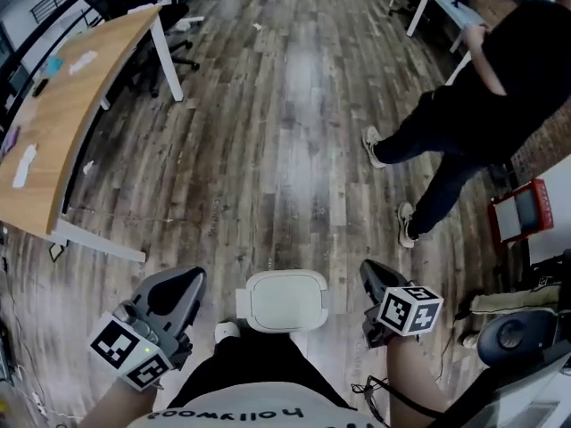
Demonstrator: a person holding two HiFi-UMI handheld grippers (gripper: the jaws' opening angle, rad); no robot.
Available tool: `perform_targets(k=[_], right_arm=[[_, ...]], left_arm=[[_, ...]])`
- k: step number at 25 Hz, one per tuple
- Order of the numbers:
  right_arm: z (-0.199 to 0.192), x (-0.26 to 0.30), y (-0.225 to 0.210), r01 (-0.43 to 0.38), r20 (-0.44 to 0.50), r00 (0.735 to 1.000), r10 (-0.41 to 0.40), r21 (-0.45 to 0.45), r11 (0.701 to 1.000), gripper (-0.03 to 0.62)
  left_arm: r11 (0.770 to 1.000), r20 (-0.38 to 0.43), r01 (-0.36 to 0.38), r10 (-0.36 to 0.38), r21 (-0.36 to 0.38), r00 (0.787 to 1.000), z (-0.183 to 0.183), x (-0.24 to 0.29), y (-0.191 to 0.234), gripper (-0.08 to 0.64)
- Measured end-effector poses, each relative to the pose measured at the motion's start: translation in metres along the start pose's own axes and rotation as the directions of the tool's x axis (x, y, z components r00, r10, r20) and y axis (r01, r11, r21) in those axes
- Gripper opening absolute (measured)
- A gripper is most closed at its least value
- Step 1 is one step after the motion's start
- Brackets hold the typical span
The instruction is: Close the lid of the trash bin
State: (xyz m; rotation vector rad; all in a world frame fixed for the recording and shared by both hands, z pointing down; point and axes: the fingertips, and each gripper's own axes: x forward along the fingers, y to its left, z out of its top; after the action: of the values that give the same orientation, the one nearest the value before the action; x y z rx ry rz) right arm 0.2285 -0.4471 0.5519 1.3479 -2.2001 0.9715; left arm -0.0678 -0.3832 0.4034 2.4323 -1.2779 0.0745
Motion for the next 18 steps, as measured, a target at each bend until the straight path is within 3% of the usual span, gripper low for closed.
perform_targets(k=[2, 4, 7, 10, 13, 18], right_arm=[[0.053, -0.039, 0.017, 0.013, 0.149, 0.989, -0.003, -0.065, 0.998, 0.011], [0.092, -0.081, 0.04, 0.017, 0.277, 0.961, 0.014, -0.108, 0.994, 0.011], [0.125, -0.128, 0.083, -0.007, 0.39, 0.918, 0.069, -0.159, 0.987, 0.011], [0.143, -0.154, 0.123, -0.033, 0.436, 0.892, 0.122, -0.207, 0.978, 0.011], [0.148, -0.162, 0.155, -0.036, 0.469, 0.87, 0.149, -0.242, 0.97, 0.011], [0.142, -0.138, 0.2, -0.021, 0.451, 0.88, 0.15, -0.279, 0.96, 0.011]], left_arm=[[0.998, 0.028, 0.062, -0.062, 0.007, 0.998, 0.018, 0.003, -0.006, 0.006], [0.992, 0.022, 0.13, -0.13, 0.001, 0.991, 0.031, 0.0, -0.011, 0.006], [0.989, 0.016, 0.147, -0.147, 0.023, 0.989, 0.056, -0.013, -0.004, 0.006], [0.993, 0.101, 0.117, -0.118, 0.018, 0.988, 0.086, -0.022, 0.011, 0.006], [0.986, 0.167, 0.166, -0.165, 0.012, 0.972, 0.11, -0.025, 0.013, 0.006], [0.981, 0.179, 0.192, -0.193, 0.021, 0.965, 0.118, -0.032, 0.017, 0.006]])
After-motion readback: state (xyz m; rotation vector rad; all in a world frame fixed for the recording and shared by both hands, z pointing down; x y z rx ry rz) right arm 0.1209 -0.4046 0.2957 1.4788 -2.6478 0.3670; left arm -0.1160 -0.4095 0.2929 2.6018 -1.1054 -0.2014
